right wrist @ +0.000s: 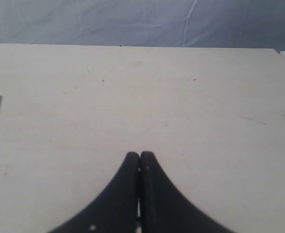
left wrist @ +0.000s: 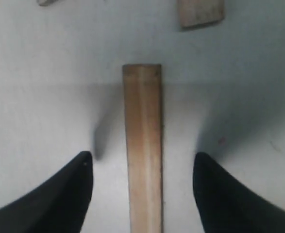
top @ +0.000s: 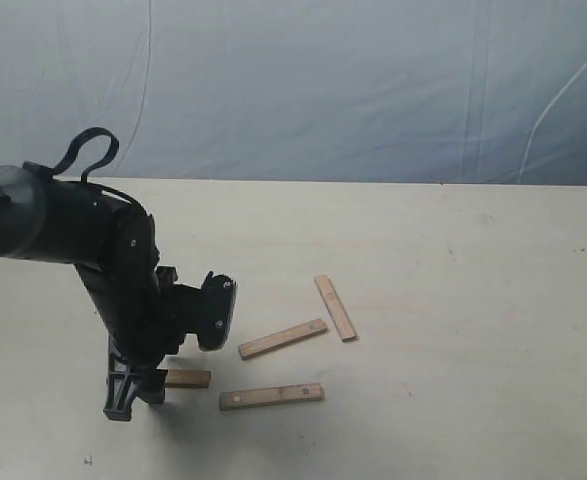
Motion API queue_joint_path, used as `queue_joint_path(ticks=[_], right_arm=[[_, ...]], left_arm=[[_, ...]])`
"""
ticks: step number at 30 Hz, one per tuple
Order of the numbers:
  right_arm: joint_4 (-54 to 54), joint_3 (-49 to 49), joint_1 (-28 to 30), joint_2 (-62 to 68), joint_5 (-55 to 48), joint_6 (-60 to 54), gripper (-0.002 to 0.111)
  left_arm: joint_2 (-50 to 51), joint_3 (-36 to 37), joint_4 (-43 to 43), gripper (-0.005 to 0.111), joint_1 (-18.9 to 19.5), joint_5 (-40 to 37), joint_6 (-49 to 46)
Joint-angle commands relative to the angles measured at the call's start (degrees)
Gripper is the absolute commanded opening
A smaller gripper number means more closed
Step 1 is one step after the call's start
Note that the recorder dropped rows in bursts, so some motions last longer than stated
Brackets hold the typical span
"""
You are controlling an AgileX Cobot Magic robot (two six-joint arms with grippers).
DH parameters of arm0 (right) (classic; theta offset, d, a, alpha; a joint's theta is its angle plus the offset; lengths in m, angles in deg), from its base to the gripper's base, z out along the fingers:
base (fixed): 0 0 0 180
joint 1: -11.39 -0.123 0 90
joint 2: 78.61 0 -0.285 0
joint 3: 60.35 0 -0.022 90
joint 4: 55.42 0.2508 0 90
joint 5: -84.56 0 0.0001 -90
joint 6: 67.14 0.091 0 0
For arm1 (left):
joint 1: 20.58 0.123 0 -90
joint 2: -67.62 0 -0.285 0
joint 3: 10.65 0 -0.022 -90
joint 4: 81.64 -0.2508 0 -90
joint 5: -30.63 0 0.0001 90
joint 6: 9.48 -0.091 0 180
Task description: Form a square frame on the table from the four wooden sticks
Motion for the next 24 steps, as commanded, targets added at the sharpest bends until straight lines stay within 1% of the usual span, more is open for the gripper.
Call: queue_joint_path(ticks=[1,2,3,4,5,6,8,9,11,12,14,15,16,19,24], right_arm=[[-0.2,0.0,0.6,-0.4,0.7,-0.1,-0.001],[-0.2,0.0,0.6,-0.4,0.7,-0.1,-0.001],[-0.2,0.0,0.6,-0.4,0.7,-0.1,-0.001],[-0.1,0.0,0.6,-0.4,0.8,-0.1,-0.001],[-0.1,0.0,0.6,-0.4,0.8,-0.1,-0.001],[-0.1,0.0,0.6,-0.4,0.8,-0.1,-0.001],[-0.2,0.0,0.6,-0.4,0.6,-0.1,-0.001],[-0.2,0.0,0.6,-0.4,0.6,-0.1,-0.001],[-0.2,0.0,0.6,-0.4,0.6,-0.1,-0.001],[-0.2,0.0,0.6,-0.4,0.6,-0.1,-0.001],[-0.2,0.0,0.6,-0.4,0.6,-0.1,-0.001],[-0.2,0.0,0.6,-0.4,0.6,-0.1,-0.001],[-0.2,0.0,0.6,-0.4,0.6,-0.1,-0.001],[-0.2,0.0,0.6,-0.4,0.6,-0.1,-0.001],[-0.2,0.0,0.6,-0.4,0.6,-0.1,-0.001]], left_arm=[[2.3,0.2,0.6,0.049,-0.6,0.0,0.3],[2.9,0.2,0.6,0.043,-0.6,-0.9,0.3],[3.6,0.2,0.6,0.027,-0.6,-2.6,0.3],[3.5,0.2,0.6,0.018,-0.6,-3.4,0.3],[3.4,0.2,0.6,0.0,-0.6,-4.3,1.3],[3.1,0.0,0.6,0.0,-0.6,-5.1,3.1],[1.6,-1.8,1.0,0.0,-0.6,-8.3,10.8],[0.1,-3.6,1.7,0.0,-0.6,-10.9,17.0],[-2.9,-5.9,4.0,0.0,-0.6,-13.6,30.2],[-3.9,-6.3,6.6,0.0,-0.6,-14.2,36.5],[-5.4,-6.1,14.5,0.0,-0.6,-15.9,45.9],[-5.5,-5.3,17.7,0.0,-0.6,-16.6,52.5],[-5.5,-4.0,19.3,0.0,-0.8,-16.5,56.5],[-5.5,-0.4,18.0,0.0,-2.5,-12.3,64.6],[-5.5,4.3,14.6,0.0,-8.4,-0.7,76.5]])
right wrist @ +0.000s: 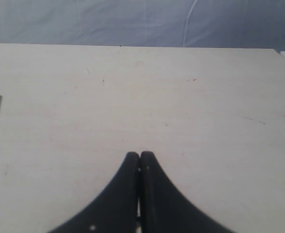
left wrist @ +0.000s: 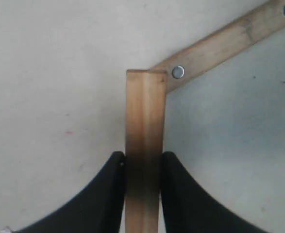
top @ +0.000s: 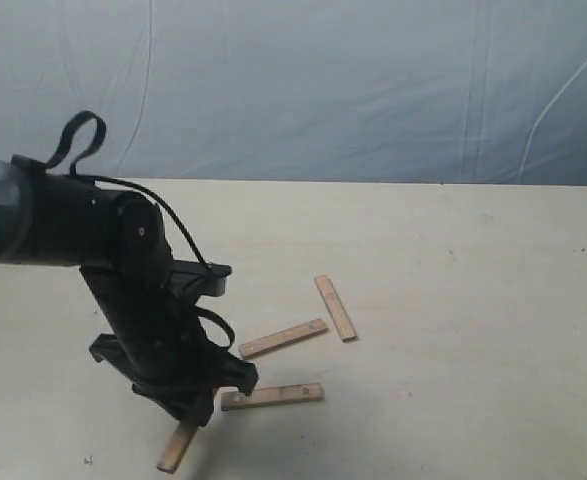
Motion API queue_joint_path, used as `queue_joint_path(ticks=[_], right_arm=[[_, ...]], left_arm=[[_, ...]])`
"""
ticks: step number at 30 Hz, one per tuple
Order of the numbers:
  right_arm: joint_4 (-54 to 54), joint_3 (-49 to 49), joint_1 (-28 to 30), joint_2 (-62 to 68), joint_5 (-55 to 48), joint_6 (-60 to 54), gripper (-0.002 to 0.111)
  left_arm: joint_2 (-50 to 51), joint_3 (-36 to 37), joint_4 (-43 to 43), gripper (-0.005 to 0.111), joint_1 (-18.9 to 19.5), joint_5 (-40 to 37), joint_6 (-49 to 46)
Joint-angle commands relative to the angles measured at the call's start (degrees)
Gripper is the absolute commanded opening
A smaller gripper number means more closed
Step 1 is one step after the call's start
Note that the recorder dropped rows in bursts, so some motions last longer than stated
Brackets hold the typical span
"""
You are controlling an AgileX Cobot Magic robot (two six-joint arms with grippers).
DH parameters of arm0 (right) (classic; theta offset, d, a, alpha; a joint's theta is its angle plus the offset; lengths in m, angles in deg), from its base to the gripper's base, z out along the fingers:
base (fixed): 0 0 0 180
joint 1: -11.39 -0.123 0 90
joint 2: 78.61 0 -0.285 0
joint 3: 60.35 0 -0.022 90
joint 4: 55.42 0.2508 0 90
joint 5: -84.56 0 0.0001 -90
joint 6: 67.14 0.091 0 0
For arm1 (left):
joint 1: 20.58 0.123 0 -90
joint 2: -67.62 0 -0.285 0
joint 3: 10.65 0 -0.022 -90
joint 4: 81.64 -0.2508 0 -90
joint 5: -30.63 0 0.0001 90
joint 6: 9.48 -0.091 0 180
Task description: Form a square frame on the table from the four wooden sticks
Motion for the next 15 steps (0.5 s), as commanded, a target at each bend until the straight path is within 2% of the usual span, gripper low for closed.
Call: queue_joint_path(ticks=[1,5,8,15], right_arm=[[-0.2,0.0,0.6,-0.4,0.7,-0.1,-0.001],[-0.2,0.0,0.6,-0.4,0.8,-0.1,-0.001],[-0.2,0.0,0.6,-0.4,0.8,-0.1,-0.001],[-0.2,0.0,0.6,-0.4,0.8,-0.1,-0.001]], left_arm=[[-0.4,3.0,-1.6,0.0,-5.2,9.9,10.6],[-0.4,3.9,-5.6,0.0,-8.9,16.6,22.1],[-0.4,3.9,-11.1,0.0,-10.2,16.6,30.5],[-0.4,3.9,-17.1,0.0,-11.8,15.4,41.1]])
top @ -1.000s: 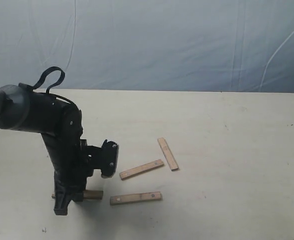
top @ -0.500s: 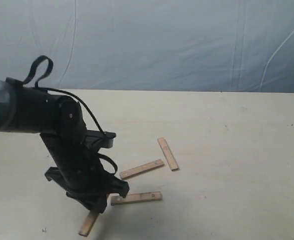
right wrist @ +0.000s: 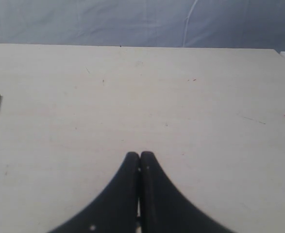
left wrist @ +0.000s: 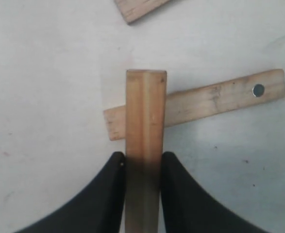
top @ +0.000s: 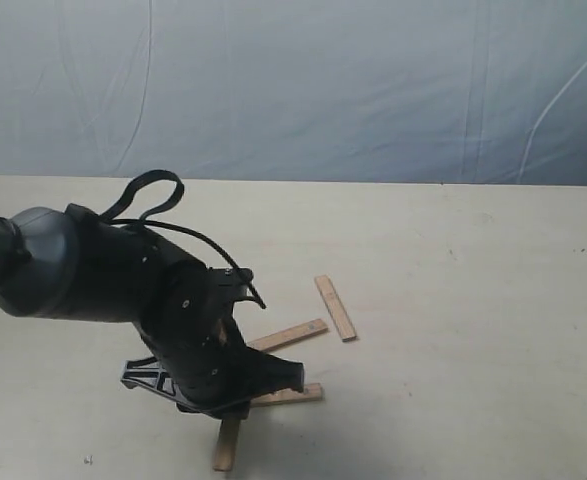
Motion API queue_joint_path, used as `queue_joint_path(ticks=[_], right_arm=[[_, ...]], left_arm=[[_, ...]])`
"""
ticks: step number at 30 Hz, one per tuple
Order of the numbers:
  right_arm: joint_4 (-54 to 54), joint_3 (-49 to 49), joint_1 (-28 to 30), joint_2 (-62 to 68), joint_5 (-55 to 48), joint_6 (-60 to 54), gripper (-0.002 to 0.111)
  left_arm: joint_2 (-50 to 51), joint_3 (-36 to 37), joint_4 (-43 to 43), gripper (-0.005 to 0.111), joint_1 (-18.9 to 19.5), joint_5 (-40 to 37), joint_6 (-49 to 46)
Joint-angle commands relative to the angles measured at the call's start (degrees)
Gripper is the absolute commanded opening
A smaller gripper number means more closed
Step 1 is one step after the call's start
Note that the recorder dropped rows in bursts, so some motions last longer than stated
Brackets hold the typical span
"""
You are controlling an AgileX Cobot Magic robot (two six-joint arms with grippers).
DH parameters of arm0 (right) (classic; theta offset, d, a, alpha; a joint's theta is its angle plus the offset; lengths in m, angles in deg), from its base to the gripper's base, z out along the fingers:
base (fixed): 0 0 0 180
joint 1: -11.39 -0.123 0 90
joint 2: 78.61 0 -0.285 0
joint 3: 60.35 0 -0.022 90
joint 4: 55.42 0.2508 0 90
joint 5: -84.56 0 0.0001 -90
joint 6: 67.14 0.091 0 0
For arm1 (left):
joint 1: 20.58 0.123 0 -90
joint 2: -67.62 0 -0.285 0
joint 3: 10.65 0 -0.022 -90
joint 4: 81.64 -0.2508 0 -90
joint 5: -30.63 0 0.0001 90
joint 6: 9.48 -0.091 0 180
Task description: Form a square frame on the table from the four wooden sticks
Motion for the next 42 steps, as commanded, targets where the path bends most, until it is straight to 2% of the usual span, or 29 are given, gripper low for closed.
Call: queue_joint_path(ticks=[1,9,17,19,23,26,31,33,35,42], right_arm=[[-0.2,0.0,0.6,-0.4,0.8,-0.1,-0.001],[-0.2,0.0,0.6,-0.4,0.6,-0.1,-0.001],[-0.2,0.0,0.6,-0.4,0.6,-0.1,-0.001],[-0.2,0.0,0.6,-0.4,0.6,-0.1,-0.001],[-0.2,0.0,0.6,-0.4,0.6,-0.1,-0.001],[-0.1,0.0,0.6,-0.4,0.8,-0.1,-0.001],[-0.1,0.0,0.6,-0.4,0.8,-0.1,-0.001],[-0.1,0.0,0.6,-0.4,0.8,-0.1,-0.001],[-0.1,0.0,0.6,-0.4,0.8,-0.1,-0.001],[-0.2,0.0,0.6,-0.4,0.6,-0.1,-0.001]], left_arm=[[-0.4,0.2,-2.9,0.0,-1.0,-0.3,6.3],[0.0,0.6,-3.4,0.0,-1.5,-2.4,10.2],[3.7,0.6,-2.9,0.0,-1.5,2.3,12.9],[1.7,-1.3,-6.0,0.0,-1.1,0.7,12.9],[-4.7,-4.8,-12.4,0.0,2.7,-8.4,12.6],[-7.7,-6.4,-15.6,0.0,5.7,-11.0,9.1],[-4.7,-8.1,-5.1,0.0,15.8,-4.9,-6.5],[-0.9,-10.8,-2.8,0.0,18.3,-5.3,-11.1],[3.1,-13.8,-1.3,0.0,19.2,-5.2,-14.4],[14.7,-24.6,-1.7,0.0,19.2,-8.3,-15.9]])
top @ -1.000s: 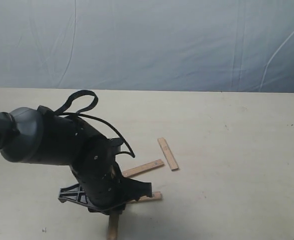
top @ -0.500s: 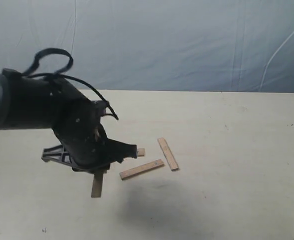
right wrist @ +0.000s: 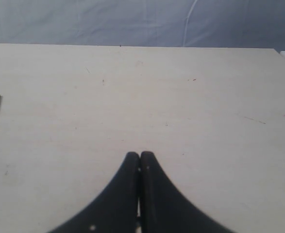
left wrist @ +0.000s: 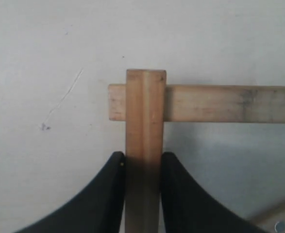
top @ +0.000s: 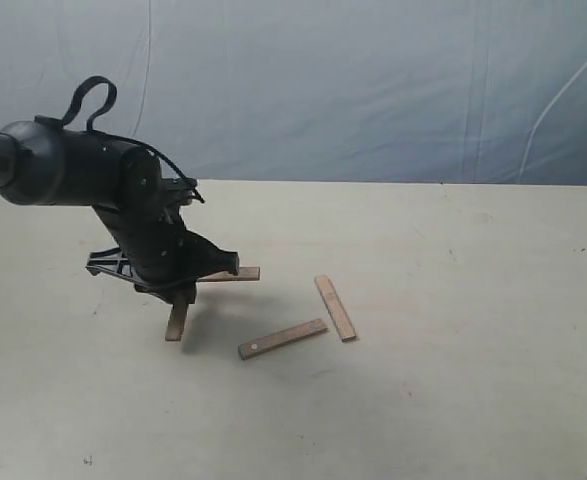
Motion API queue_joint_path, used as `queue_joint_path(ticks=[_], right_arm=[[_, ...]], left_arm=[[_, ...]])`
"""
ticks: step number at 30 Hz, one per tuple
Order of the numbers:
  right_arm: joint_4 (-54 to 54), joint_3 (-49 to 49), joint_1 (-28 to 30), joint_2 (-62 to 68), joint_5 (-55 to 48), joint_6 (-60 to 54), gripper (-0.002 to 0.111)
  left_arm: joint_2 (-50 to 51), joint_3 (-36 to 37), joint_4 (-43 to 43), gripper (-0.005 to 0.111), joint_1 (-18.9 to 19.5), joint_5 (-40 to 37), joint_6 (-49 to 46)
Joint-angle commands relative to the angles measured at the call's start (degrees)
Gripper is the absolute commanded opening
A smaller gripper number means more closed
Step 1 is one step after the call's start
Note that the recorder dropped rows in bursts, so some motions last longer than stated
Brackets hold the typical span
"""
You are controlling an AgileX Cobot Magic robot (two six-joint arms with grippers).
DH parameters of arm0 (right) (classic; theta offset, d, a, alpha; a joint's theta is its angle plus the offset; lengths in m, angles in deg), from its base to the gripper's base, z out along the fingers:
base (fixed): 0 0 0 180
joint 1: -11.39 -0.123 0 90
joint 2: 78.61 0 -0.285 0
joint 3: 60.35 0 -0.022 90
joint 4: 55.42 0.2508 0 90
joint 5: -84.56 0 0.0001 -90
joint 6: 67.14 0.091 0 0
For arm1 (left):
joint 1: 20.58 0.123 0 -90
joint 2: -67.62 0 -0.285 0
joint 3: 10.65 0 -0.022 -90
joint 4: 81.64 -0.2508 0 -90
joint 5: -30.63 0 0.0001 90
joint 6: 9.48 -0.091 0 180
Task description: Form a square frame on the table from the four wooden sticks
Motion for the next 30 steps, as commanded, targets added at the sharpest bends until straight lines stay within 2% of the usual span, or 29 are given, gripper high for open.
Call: queue_joint_path(ticks=[1,4,7,9,14,16,18,21,22,23,26,30], right_arm=[[-0.2,0.0,0.6,-0.4,0.6,-0.1,-0.001],[-0.2,0.0,0.6,-0.4,0.6,-0.1,-0.001],[-0.2,0.0,0.6,-0.4,0.6,-0.1,-0.001],[-0.2,0.0,0.6,-0.4,0.6,-0.1,-0.001],[-0.2,0.0,0.6,-0.4,0.6,-0.1,-0.001],[-0.2,0.0,0.6,-0.4,0.6,-0.1,-0.001],[-0.2,0.0,0.6,-0.4,0.6,-0.1,-0.001],[-0.2,0.0,0.6,-0.4,0.8,-0.1,-0.001],[-0.2,0.0,0.6,-0.4,0.8,-0.1,-0.001],[-0.2,0.0,0.6,-0.4,0.8,-0.1,-0.001],[-0.2,0.0,0.6,-0.4,0.8,-0.1,-0.001],[-0.1,0.0,0.6,-0.4,0.8,-0.1,-0.001]], left_arm=[[3.7,-3.8,0.0,0.0,0.0,-0.9,-0.5],[4.9,-4.9,0.7,0.0,0.0,-0.9,-0.5],[5.5,-5.1,1.6,0.009,0.0,-0.5,-0.5],[5.7,-5.2,2.0,0.019,0.0,-0.5,-0.5],[5.2,-5.2,3.1,0.055,0.0,-0.4,-0.5],[3.8,-5.2,3.1,0.059,0.0,-0.5,-0.5],[1.8,-5.2,1.9,0.052,0.2,-1.8,-0.5],[-2.3,-5.2,1.7,0.021,1.6,-5.4,-3.7],[-3.9,-5.2,2.4,0.007,2.3,-7.2,-6.1],[-5.4,-5.1,3.2,0.001,3.1,-9.0,-8.7],[-11.4,-1.7,6.3,0.0,6.1,-10.3,-12.9],[-22.1,7.8,10.0,0.0,10.7,-3.8,-16.4]])
